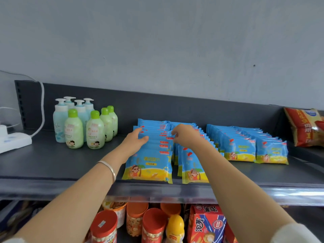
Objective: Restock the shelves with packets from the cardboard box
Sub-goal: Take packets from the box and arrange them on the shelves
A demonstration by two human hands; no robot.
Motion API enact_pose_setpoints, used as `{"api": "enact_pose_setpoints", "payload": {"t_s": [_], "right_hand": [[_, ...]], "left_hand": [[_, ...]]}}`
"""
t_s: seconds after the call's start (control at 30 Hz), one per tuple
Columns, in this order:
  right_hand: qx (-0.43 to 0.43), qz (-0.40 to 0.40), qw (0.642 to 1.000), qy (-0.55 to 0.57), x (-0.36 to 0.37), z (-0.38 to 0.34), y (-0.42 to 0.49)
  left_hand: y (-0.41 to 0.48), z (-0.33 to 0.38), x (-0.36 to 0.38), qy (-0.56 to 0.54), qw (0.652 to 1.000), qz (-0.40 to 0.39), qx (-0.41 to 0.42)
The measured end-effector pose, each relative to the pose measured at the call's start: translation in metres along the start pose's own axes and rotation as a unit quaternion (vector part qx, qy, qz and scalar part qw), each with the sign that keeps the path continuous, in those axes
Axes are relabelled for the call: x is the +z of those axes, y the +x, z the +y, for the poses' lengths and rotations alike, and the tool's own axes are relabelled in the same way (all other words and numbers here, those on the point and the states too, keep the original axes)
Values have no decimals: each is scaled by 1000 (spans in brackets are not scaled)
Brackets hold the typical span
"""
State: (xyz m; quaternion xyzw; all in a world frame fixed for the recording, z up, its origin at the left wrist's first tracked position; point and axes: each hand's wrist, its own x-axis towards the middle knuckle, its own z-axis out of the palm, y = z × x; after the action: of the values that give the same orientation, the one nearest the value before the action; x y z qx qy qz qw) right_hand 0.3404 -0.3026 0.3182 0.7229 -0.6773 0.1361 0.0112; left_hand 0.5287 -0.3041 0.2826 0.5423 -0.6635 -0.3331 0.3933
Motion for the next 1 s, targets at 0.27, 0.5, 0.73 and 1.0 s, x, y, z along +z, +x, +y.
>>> {"api": "enact_pose_setpoints", "payload": {"t_s": [0.27,0.5,0.73,1.0], "right_hand": [[-1,20,999,34,8,-4,15],[-7,-11,1000,-13,7,1,20],[-11,17,1000,22,12,-3,26],[-5,24,995,98,5,3,27]], "left_hand": [[2,3,4,-16,1000,5,-20],[8,-7,1,-82,996,15,-42],[5,-4,9,-90,995,28,-30],[6,-3,10,-78,995,60,-26]]}}
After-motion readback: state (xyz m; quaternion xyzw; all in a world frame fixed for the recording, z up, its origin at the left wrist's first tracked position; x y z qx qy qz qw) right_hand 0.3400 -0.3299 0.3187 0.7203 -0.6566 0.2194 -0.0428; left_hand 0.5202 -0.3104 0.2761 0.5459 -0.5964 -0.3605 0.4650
